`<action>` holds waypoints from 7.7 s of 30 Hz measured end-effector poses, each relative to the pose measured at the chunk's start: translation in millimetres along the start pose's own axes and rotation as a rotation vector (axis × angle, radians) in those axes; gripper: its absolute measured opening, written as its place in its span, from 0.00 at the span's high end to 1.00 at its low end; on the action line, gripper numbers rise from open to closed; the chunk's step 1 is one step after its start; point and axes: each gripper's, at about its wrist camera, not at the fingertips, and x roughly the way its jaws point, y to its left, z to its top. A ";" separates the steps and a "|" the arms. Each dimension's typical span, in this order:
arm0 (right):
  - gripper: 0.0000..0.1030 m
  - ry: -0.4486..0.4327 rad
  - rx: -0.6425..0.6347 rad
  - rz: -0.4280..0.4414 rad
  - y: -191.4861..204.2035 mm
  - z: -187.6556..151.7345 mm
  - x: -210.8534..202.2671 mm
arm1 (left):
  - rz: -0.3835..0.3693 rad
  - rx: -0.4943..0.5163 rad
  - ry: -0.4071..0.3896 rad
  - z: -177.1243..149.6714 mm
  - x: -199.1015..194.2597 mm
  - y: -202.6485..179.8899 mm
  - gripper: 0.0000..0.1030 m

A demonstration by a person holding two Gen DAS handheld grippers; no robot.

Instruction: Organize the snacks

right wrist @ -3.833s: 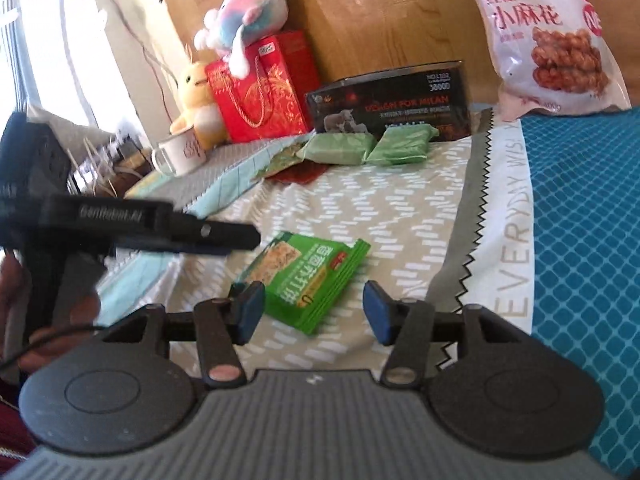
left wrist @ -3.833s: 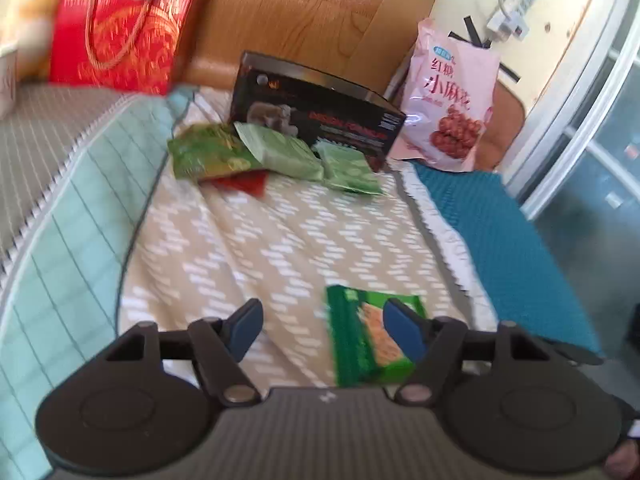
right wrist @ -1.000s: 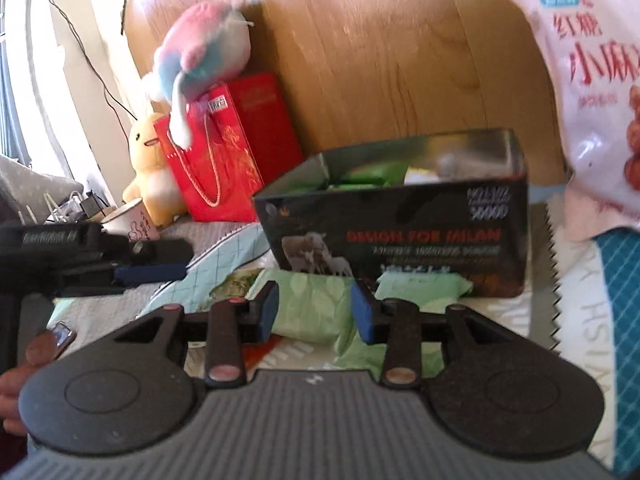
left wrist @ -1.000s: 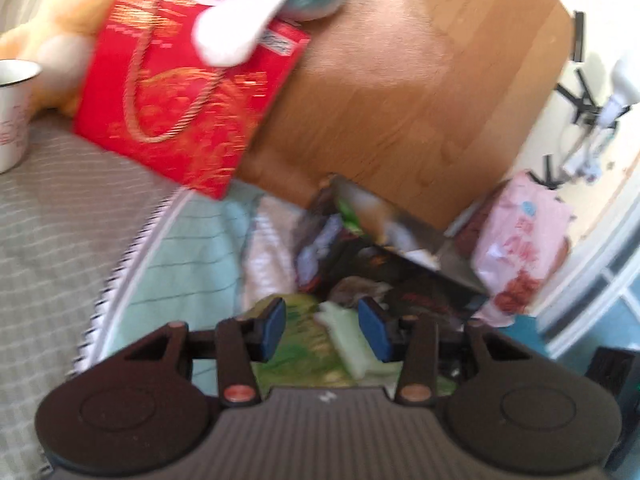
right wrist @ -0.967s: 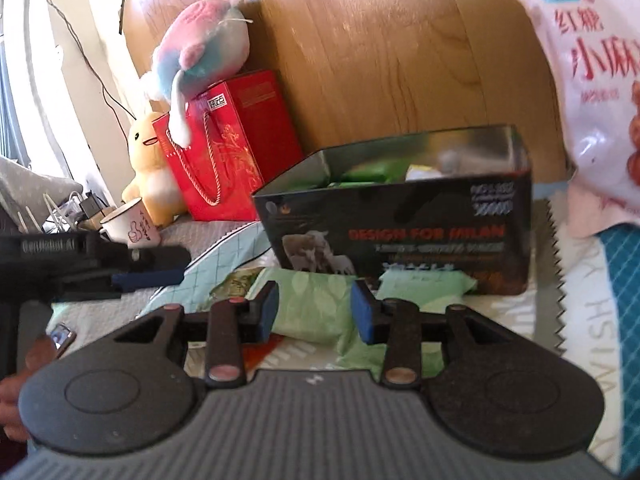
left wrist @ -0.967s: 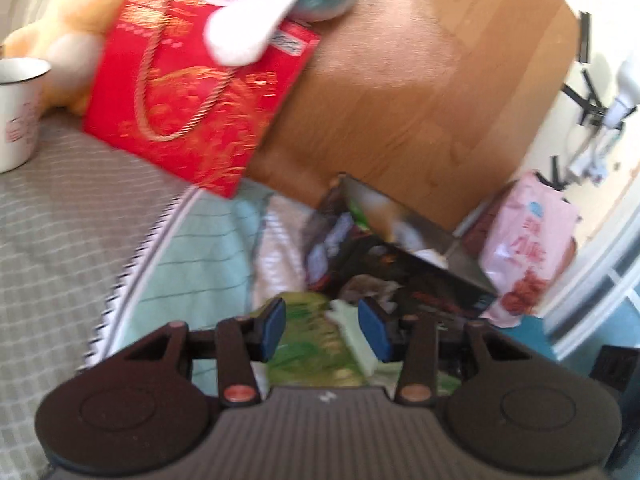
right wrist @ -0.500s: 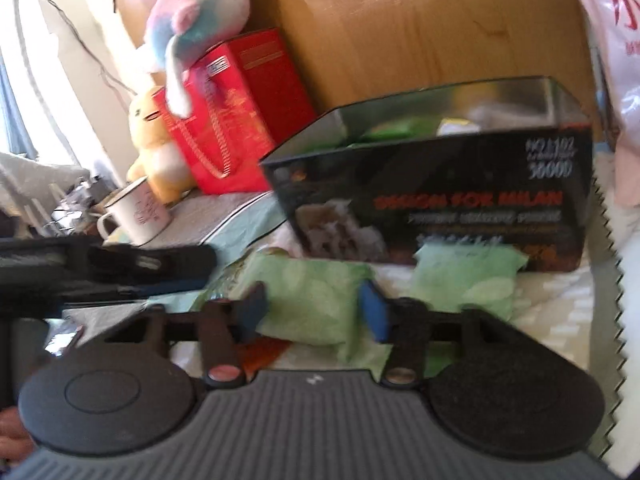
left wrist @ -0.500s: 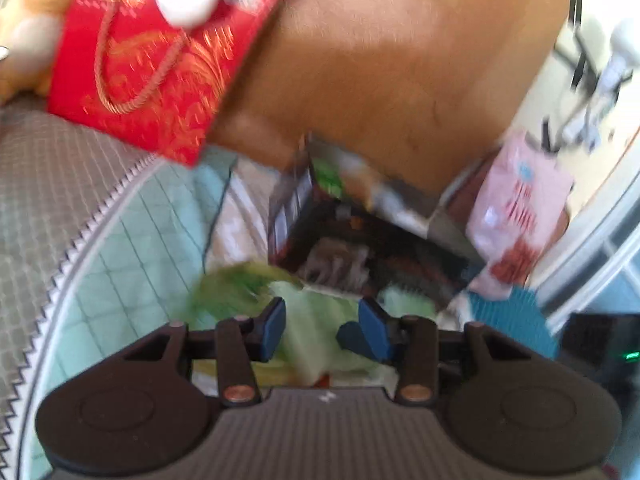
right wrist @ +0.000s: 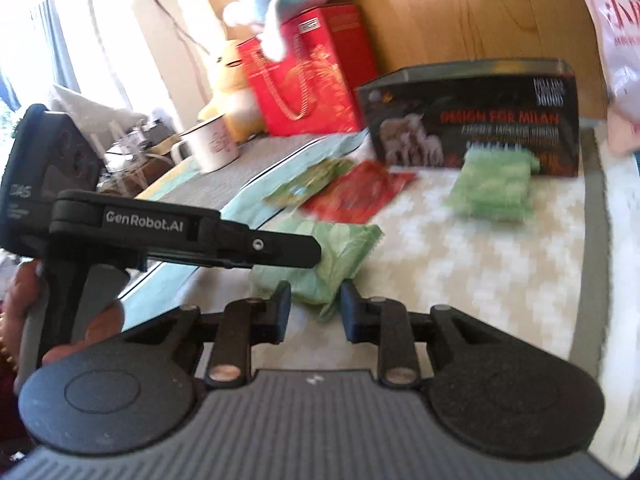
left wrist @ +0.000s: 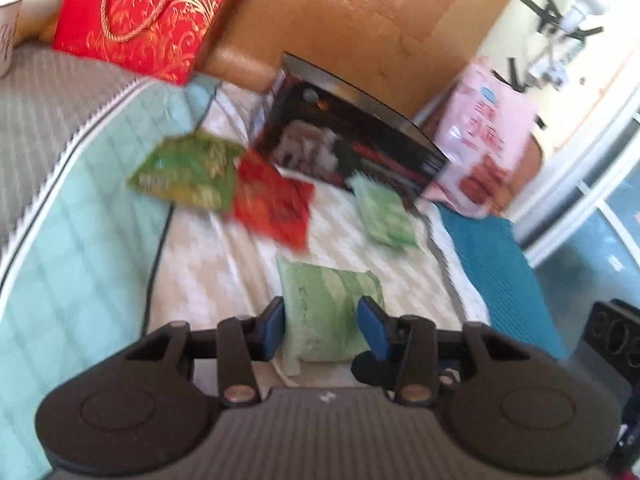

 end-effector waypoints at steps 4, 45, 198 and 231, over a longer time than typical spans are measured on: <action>0.70 0.014 -0.075 0.015 18.6 -17.7 -16.7 | -0.032 0.025 0.025 -23.2 -16.4 -6.7 0.57; 0.46 -0.023 -0.277 -0.198 48.9 -35.2 4.0 | 0.196 0.177 -0.044 -40.0 -18.5 -35.8 0.45; 0.69 0.044 0.016 -0.073 -50.1 48.1 31.0 | 0.046 0.119 0.009 53.9 43.0 4.3 0.56; 0.90 -0.073 0.234 0.046 -57.0 -11.4 -24.1 | -0.225 -0.160 0.125 5.8 12.3 8.8 0.55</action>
